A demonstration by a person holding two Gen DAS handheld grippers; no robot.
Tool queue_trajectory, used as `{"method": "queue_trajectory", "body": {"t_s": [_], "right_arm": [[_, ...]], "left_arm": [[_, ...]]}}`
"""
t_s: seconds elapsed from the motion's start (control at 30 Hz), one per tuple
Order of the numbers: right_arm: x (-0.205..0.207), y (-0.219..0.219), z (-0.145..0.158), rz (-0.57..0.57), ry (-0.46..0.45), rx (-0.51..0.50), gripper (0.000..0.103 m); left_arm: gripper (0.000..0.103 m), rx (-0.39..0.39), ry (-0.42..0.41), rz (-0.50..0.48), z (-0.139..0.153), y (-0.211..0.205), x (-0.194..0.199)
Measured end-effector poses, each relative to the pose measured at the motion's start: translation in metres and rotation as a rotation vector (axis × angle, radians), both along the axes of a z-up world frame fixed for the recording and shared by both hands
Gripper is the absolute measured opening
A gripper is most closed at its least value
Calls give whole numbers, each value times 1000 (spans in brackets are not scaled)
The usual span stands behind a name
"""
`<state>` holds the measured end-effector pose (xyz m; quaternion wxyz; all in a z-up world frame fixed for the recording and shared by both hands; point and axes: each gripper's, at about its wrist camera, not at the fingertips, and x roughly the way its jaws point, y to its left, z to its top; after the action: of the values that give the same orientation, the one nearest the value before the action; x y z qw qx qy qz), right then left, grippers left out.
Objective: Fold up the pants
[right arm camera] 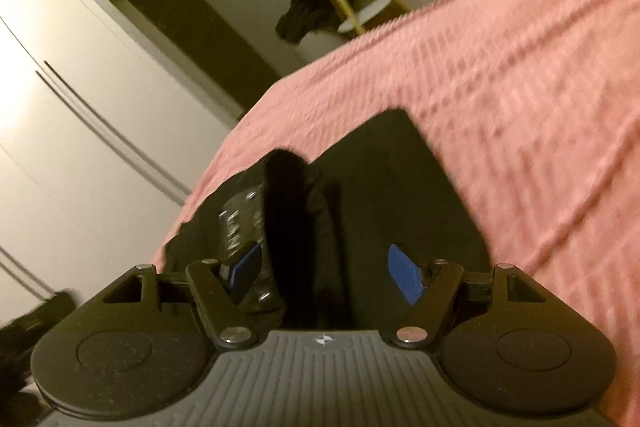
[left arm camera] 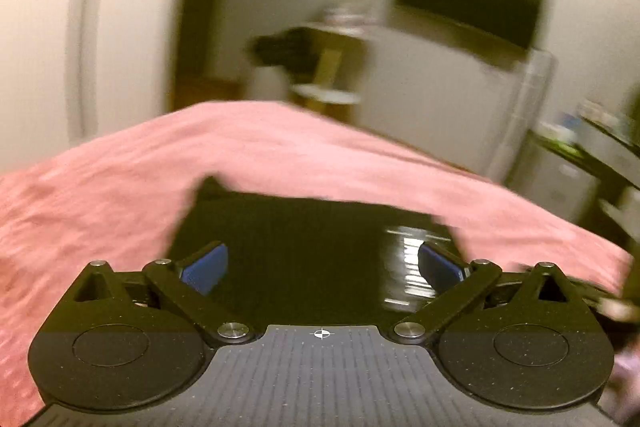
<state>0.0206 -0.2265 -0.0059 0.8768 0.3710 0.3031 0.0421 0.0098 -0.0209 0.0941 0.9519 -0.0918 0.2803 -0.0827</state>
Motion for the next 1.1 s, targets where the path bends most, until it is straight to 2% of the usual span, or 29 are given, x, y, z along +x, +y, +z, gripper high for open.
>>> {"method": "queue_trajectory", "body": {"t_s": [0.07,0.13,0.2,0.23,0.3,0.4,0.43,0.47,0.5,0.6,0.67,0.7,0.73,0.8,0.87,0.97,1.03,1.1], "right_arm": [[4,5,-4,49,27,38,80],[11,11,-10,81,82,37,81],[18,17,-15,109,113,32,83],[22,20,-17,120,120,27,86],[27,25,-18,145,122,15,88],[36,35,-18,181,120,-21,88],[36,37,-18,187,117,-30,80],[38,39,-18,200,105,-32,67],[40,40,-18,223,97,-10,42],[44,41,-22,236,97,8,43],[47,36,-28,230,115,74,51],[50,33,-32,223,118,128,59],[55,28,-35,219,122,172,63],[61,27,-38,203,136,213,64],[64,33,-38,194,139,209,64],[63,44,-32,180,146,142,50],[58,53,-20,184,122,52,38],[53,67,-1,205,62,-74,29]], "left_arm": [[103,-53,49,103,-12,26,10],[103,-109,100,200,-28,57,16],[103,-157,194,273,-47,75,24],[103,-194,241,280,-55,83,28],[103,-256,284,285,-65,94,33],[103,-262,293,305,-74,93,36],[103,-254,295,315,-77,93,37],[103,-256,300,322,-78,94,38],[103,-265,303,321,-80,96,38],[103,-288,293,339,-83,101,36],[103,-299,292,351,-84,101,36],[103,-304,296,354,-85,102,36],[103,-310,302,358,-86,102,37],[103,-316,312,364,-87,103,38],[103,-320,309,364,-87,104,37],[103,-327,304,372,-87,105,35],[103,-332,296,384,-86,107,33],[103,-334,279,400,-83,108,31]]}}
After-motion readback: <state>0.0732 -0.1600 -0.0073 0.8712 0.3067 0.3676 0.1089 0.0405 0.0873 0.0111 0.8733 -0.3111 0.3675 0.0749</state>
